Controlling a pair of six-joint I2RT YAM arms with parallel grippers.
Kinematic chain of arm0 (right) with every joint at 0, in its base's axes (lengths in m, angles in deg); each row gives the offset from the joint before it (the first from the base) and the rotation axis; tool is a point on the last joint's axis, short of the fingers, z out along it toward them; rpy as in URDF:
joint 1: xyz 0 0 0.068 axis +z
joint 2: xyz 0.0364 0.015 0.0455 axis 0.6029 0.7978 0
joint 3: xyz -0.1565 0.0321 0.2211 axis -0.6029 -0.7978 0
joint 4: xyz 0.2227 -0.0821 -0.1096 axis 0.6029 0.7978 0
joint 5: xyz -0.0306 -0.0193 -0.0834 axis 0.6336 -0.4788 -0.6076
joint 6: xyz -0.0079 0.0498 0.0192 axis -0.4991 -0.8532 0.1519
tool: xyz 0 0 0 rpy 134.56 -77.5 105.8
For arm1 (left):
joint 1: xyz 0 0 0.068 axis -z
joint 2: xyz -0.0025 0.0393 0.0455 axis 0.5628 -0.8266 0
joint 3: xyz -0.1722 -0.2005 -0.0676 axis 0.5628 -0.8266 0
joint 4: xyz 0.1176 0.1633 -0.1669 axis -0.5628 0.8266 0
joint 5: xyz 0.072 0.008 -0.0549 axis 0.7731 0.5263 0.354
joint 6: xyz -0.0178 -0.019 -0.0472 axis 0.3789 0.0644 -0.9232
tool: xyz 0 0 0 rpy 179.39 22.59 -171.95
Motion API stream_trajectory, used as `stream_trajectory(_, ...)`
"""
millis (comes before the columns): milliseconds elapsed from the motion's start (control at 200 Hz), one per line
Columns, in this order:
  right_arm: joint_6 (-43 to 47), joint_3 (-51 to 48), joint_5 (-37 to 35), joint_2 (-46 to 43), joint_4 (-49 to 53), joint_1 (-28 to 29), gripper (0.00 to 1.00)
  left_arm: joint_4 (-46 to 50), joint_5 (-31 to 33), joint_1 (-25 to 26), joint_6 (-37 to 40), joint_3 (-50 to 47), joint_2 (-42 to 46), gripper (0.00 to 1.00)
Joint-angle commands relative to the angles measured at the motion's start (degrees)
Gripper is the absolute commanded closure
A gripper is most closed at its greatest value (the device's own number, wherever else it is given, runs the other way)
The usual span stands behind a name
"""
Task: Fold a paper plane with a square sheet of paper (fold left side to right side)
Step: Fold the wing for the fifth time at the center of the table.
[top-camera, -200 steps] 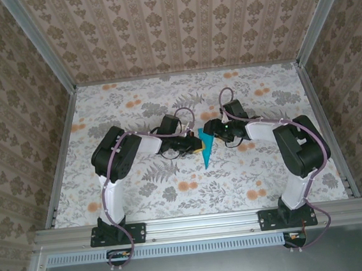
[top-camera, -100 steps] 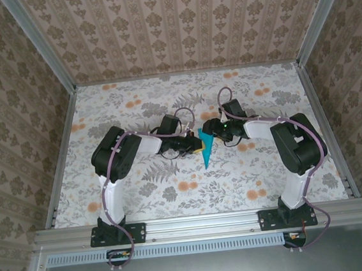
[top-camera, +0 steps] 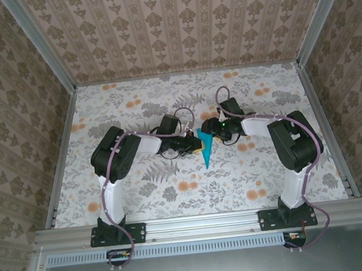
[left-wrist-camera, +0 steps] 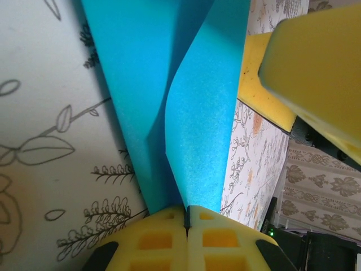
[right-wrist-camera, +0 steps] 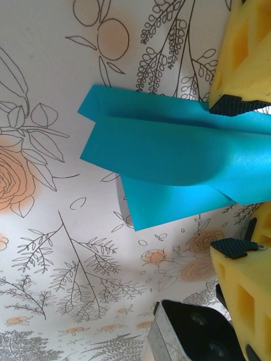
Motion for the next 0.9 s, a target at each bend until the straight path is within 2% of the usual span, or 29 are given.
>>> stream_trajectory(0,1.6,2.1,-1.9,2.6,7.1,0.7,0.37,1.8,1.2,-0.7,2.5,0.3,2.5,0.96)
stream_trajectory(555,2.9,3.9,-3.3,4.8,10.6,1.5,0.37,2.7,1.7,-0.7,2.8,0.3,1.9,0.96)
stream_trajectory(895,3.7,2.3,-3.2,0.2,7.1,1.3,0.36,4.5,2.6,-0.7,2.7,0.1,0.8,0.96)
